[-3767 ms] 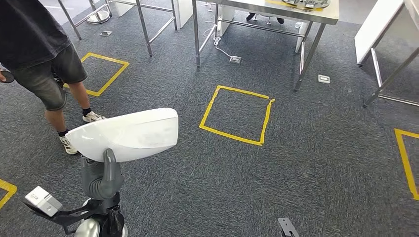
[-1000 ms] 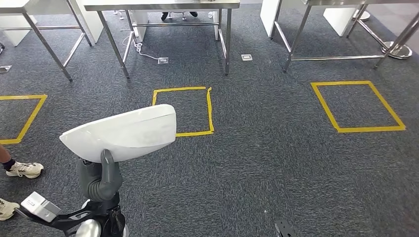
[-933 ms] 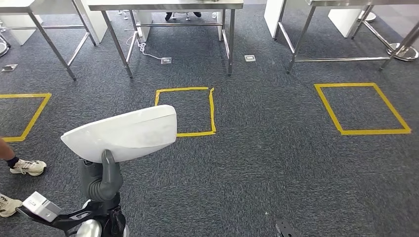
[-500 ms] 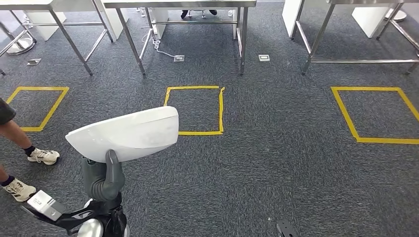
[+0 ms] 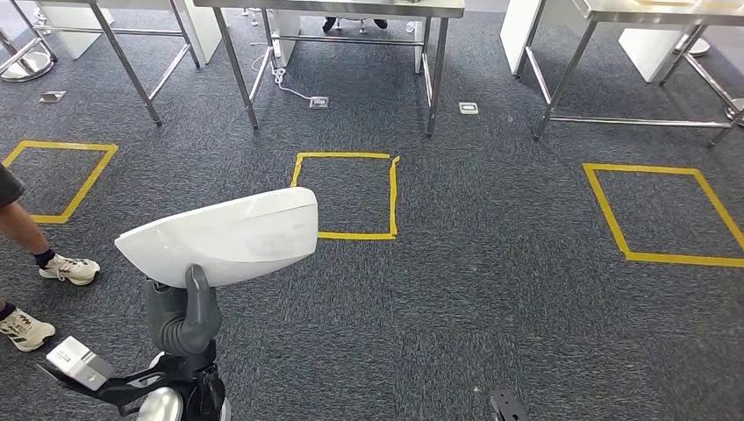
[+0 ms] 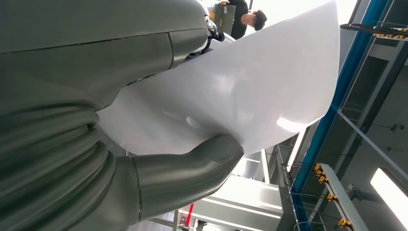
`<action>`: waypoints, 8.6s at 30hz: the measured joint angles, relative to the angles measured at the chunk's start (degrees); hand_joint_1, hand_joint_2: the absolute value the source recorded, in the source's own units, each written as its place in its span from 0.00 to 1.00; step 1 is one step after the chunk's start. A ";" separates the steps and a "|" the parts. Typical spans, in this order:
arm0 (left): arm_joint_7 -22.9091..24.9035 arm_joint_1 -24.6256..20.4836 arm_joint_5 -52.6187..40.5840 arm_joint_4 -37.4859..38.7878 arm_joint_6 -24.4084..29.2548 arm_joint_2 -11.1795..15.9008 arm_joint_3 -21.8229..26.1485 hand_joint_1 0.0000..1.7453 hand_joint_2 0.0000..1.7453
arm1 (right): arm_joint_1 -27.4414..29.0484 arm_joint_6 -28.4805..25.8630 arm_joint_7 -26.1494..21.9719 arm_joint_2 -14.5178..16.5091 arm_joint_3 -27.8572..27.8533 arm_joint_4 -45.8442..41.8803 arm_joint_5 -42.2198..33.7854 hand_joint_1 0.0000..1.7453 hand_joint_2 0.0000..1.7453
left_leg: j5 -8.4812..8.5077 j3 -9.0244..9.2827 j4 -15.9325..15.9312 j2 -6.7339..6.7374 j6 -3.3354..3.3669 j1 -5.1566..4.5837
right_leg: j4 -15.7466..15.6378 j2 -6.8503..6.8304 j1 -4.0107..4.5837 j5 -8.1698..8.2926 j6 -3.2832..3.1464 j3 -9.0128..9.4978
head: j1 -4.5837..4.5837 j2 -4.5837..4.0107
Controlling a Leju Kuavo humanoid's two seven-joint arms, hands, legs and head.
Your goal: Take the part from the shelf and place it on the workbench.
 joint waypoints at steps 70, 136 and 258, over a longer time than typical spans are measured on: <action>2.15 0.02 0.77 0.07 0.49 0.33 -0.05 1.00 1.00 | 0.50 1.13 0.07 0.72 -0.09 0.00 0.13 0.00 0.00 | 1.78 -6.42 3.35 0.17 -0.88 -0.22 | 0.99 2.05 -0.23 -6.10 -0.34 5.70 | -1.72 0.00; 1.48 0.55 0.77 1.66 0.13 0.61 0.21 1.00 1.00 | 0.28 0.11 0.93 0.69 -1.55 -0.02 -1.26 0.00 0.00 | 1.62 -2.60 1.47 -0.09 0.33 0.33 | 0.83 2.89 -0.03 -4.43 1.00 4.98 | -3.11 0.00; 10.56 -4.88 -69.93 4.56 41.82 11.02 5.57 1.00 1.00 | 0.43 1.28 0.49 1.23 -3.19 -0.01 -0.85 0.00 0.00 | 0.59 0.79 -0.89 -0.23 -0.45 -0.80 | 1.20 1.05 0.34 -0.26 -0.62 -0.84 | -3.53 0.00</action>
